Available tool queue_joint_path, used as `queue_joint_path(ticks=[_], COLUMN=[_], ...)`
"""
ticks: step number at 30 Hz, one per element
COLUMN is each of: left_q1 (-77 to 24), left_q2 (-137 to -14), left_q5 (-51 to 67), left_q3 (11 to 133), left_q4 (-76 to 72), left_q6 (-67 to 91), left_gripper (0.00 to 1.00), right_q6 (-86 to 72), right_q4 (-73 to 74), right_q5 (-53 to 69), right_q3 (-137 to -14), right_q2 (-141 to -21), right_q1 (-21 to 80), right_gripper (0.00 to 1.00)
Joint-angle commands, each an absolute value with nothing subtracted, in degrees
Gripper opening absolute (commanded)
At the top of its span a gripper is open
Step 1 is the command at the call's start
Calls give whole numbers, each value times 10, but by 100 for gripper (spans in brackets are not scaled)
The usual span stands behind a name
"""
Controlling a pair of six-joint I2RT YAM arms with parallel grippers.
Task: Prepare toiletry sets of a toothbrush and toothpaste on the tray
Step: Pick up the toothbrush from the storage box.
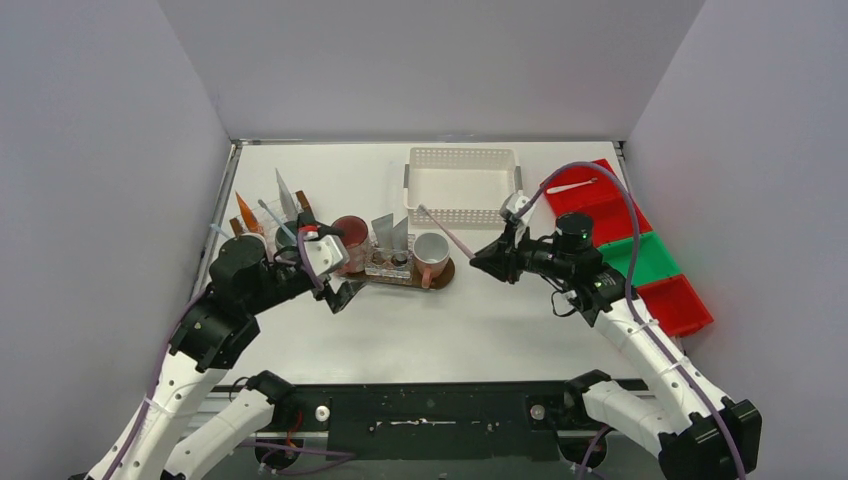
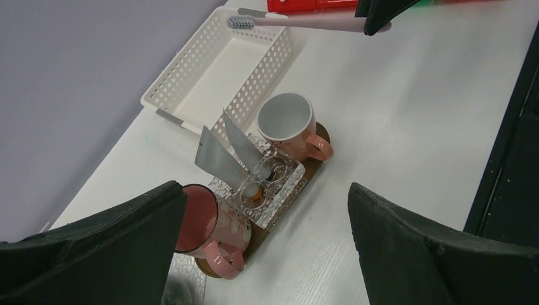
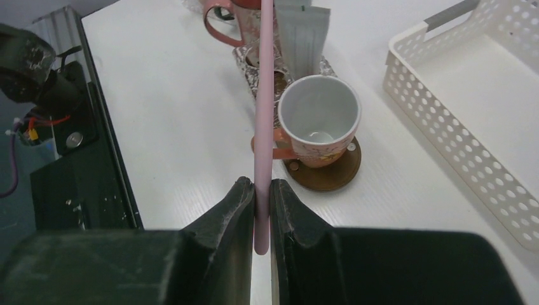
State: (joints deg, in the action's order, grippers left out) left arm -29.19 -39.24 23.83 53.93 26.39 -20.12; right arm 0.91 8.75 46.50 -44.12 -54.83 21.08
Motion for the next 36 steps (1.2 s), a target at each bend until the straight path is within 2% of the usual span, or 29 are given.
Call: queue_joint_path(ticks=[1, 14, 19, 29, 36], left_q1=[-305, -317, -332, -352, -375], left_q2=[-395, -435, -457, -492, -521], left_q5=[272, 307, 301, 302, 299], left_q3=[568, 592, 600, 594, 589], left_q4=[303, 315, 327, 329, 339], left_q6=[-237, -218, -222, -218, -221], left_gripper=[97, 97, 94, 79, 62], right_q6=[110, 256, 299, 333, 344], right_q4=[131, 241, 279, 302, 308], right_q5=[500, 480, 449, 402, 397], right_q3=[-480, -533, -559, -598, -613], right_q2=[-545, -590, -617, -666, -677], right_q1=[242, 333, 371, 424, 426], right_gripper=[0, 0, 0, 0, 0])
